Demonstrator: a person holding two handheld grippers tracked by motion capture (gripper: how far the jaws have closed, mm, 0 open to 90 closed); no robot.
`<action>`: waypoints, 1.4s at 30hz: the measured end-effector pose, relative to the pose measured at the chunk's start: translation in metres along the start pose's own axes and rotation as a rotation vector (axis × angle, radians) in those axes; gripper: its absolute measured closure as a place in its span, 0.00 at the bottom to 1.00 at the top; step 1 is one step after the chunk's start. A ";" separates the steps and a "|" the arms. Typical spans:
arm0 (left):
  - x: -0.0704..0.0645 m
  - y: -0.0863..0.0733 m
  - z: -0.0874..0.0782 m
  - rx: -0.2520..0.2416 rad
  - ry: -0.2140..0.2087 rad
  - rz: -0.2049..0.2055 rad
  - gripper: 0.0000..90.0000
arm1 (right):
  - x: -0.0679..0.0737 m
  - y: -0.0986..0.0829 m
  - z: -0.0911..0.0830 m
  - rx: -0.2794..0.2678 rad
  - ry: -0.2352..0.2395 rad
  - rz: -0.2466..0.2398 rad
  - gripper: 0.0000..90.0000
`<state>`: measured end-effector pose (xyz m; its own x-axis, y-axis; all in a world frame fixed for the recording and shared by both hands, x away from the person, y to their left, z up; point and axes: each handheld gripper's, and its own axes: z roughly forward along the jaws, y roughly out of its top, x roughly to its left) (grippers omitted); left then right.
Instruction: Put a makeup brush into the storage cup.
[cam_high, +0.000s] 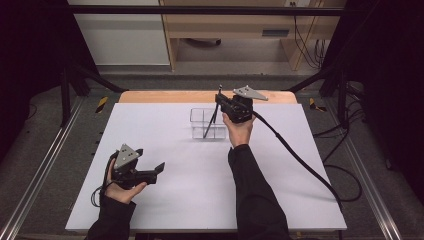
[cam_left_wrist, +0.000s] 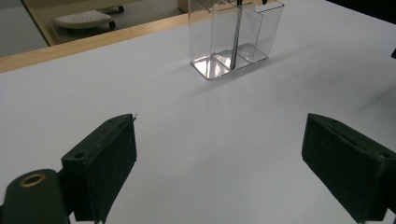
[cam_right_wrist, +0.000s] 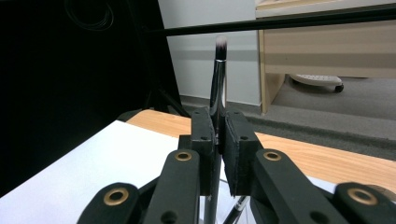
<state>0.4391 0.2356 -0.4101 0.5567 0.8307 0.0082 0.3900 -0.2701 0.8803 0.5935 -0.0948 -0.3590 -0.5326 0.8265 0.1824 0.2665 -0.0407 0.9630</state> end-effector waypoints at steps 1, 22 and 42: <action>0.000 0.000 0.000 -0.001 -0.001 -0.001 0.11 | -0.001 0.000 0.001 -0.001 -0.001 0.002 0.93; -0.001 -0.001 0.001 0.005 0.000 0.005 0.11 | -0.003 -0.010 0.020 0.026 -0.004 0.008 0.93; -0.001 -0.001 0.000 0.003 -0.001 0.004 0.11 | 0.000 -0.027 0.029 0.091 -0.014 -0.012 0.93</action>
<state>0.4384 0.2346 -0.4107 0.5587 0.8293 0.0113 0.3901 -0.2747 0.8788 0.6096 -0.0772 -0.3909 -0.5254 0.8342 0.1675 0.3326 0.0202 0.9429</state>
